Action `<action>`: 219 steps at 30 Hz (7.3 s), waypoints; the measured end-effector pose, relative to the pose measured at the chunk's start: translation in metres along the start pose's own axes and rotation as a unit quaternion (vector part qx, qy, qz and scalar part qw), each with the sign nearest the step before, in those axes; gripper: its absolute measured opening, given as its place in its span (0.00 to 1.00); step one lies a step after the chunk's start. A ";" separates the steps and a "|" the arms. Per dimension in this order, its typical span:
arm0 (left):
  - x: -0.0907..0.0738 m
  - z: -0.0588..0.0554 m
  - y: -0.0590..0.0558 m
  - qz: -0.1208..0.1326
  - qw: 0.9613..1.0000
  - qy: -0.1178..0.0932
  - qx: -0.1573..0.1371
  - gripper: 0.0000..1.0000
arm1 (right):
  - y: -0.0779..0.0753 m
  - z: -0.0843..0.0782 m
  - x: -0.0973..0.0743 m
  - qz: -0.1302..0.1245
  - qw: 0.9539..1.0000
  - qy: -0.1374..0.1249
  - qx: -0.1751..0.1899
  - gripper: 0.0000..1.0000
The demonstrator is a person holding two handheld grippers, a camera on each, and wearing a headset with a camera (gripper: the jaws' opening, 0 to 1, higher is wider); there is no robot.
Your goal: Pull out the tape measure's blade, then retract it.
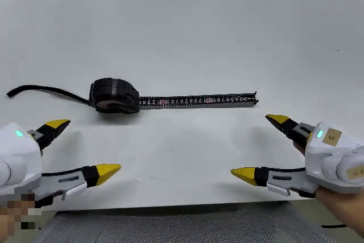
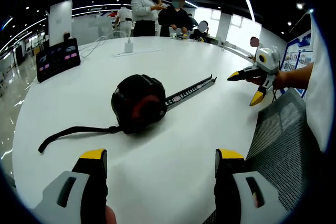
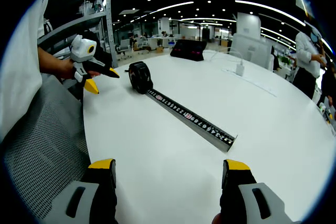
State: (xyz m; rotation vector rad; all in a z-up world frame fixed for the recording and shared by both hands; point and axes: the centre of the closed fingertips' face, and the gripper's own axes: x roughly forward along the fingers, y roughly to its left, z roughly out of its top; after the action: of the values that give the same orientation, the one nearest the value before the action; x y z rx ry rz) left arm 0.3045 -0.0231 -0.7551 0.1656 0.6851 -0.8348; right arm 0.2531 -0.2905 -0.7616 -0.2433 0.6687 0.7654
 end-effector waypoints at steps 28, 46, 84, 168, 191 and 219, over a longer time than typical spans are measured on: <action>0.032 0.027 0.015 0.042 0.999 -0.009 -0.027 0.79 | -0.004 0.001 -0.001 -0.008 1.000 -0.005 0.004 0.81; 0.049 0.040 0.009 0.039 0.998 -0.023 -0.044 0.79 | -0.005 0.000 -0.001 -0.008 1.000 -0.006 0.008 0.80; 0.065 0.052 0.030 0.157 0.978 -0.029 -0.134 0.72 | -0.061 0.020 0.010 0.032 0.997 0.023 -0.073 0.58; 0.069 0.052 0.043 0.189 0.966 -0.032 -0.172 0.63 | -0.095 0.005 0.038 0.146 0.959 0.116 -0.213 0.11; 0.069 0.052 0.044 0.192 0.967 -0.029 -0.167 0.61 | -0.096 0.004 0.038 0.151 0.956 0.123 -0.221 0.09; 0.069 0.050 0.043 0.180 0.968 -0.020 -0.174 0.59 | -0.085 0.015 0.049 0.160 0.955 0.115 -0.221 0.09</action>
State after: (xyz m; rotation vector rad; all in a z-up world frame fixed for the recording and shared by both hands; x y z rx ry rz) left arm 0.3933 -0.0569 -0.7642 -0.0449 0.7260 -0.3606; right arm 0.3466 -0.3168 -0.7841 -0.6506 0.7605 1.2105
